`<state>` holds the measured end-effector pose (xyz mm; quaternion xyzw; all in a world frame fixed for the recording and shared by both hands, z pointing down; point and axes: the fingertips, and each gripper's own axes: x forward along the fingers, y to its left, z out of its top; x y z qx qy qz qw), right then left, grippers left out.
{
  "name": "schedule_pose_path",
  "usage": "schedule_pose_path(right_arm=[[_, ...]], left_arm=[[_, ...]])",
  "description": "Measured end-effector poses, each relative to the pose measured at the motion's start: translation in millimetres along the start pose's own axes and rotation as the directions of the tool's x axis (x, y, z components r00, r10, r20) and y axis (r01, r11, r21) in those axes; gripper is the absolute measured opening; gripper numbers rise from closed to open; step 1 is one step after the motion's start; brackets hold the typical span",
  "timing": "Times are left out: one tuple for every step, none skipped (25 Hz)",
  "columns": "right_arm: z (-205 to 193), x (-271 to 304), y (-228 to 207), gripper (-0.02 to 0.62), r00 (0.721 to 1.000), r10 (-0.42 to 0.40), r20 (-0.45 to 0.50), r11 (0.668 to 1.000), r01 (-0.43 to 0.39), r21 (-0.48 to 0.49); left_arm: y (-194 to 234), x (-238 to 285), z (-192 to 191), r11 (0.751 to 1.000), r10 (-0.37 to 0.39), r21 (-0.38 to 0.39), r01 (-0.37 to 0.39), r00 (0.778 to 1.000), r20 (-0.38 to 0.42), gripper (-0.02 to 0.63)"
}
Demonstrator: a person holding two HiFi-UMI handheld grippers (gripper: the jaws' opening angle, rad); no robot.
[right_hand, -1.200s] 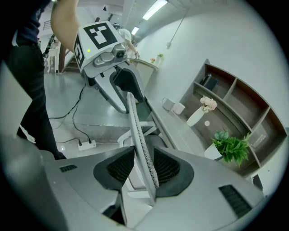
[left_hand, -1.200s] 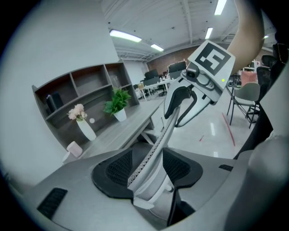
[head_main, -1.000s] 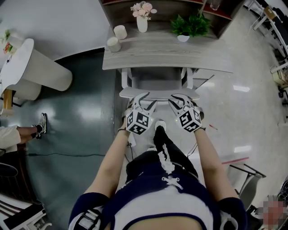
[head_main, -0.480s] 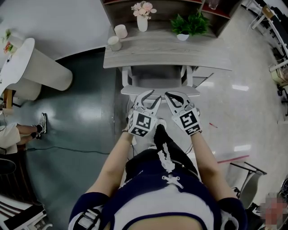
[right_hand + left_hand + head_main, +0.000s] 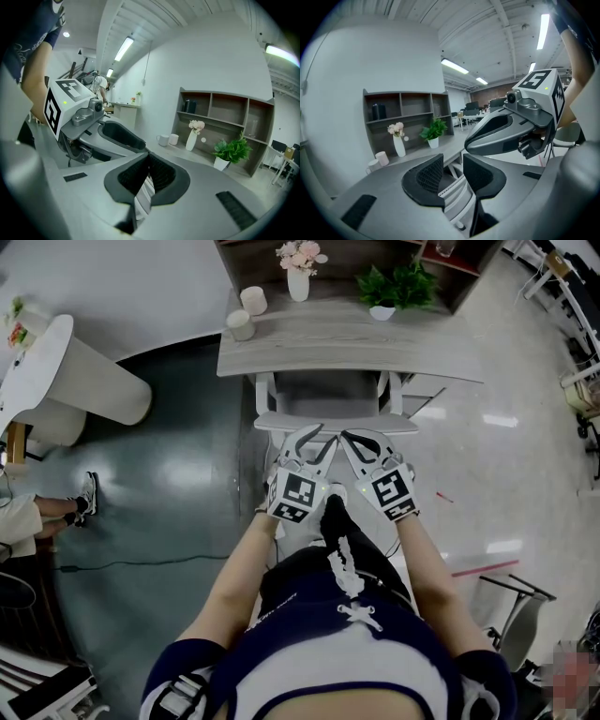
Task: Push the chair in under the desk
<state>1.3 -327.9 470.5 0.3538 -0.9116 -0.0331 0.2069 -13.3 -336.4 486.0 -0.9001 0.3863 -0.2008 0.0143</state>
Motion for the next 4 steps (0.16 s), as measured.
schedule_pose_path(right_arm=[[0.1,0.7,1.5,0.011,1.0,0.003,0.0,1.0,-0.003,0.0],[0.1,1.6,2.8,0.011,1.0,0.005,0.0,1.0,-0.005,0.0],[0.2,2.5,4.1,0.011,1.0,0.007,0.0,1.0,-0.007,-0.001],[0.3,3.4,5.4,0.011,1.0,0.009,0.0,1.0,-0.009,-0.001]], left_arm=[[0.0,-0.3,-0.3,1.0,-0.001,0.001,0.001,1.0,0.001,0.138],[0.0,-0.6,-0.9,1.0,-0.002,0.001,0.002,1.0,0.002,0.137],[0.0,-0.8,-1.7,1.0,-0.003,0.002,0.003,1.0,0.002,0.137],[0.0,-1.0,-2.6,1.0,-0.004,0.002,0.004,1.0,0.002,0.137]])
